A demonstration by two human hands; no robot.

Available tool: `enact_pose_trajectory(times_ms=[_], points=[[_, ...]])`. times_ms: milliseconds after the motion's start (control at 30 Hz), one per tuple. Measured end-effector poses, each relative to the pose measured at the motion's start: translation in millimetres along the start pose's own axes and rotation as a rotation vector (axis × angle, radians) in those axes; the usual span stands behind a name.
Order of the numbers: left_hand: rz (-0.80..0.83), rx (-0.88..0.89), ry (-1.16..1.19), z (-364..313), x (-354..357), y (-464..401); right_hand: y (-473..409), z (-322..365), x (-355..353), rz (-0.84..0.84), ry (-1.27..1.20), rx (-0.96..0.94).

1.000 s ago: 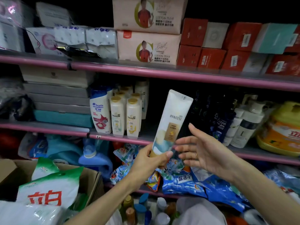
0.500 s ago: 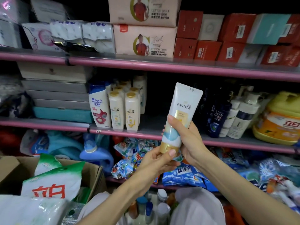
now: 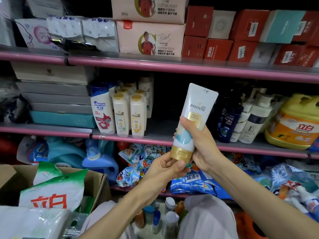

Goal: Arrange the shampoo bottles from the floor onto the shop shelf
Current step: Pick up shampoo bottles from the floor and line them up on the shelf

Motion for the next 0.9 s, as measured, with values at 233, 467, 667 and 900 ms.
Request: enact_pose_trajectory(times_ms=[233,467,667,900], points=[[-0.154,0.125,-0.149,6,6,2,0,0,6,0.001,0.028,-0.037],[-0.162,0.124,-0.121,13,4,1,-1,-5,4,0.007,0.021,-0.023],[-0.197,0.17,-0.188,11,2,-5,-9,-8,6,-0.007,0.084,-0.007],[-0.212,0.15,-0.421,7,-24,-12,-22,-17,3,0.075,0.335,0.02]])
Point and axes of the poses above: each hand's wrist, its own y-axis away from the middle knuckle, its own x-axis out of the palm, z = x × y, the point moved 5 cm from there along -y, towards the middle knuckle, and after that the axes turned 6 degrees about x, right-handed, at the moved point
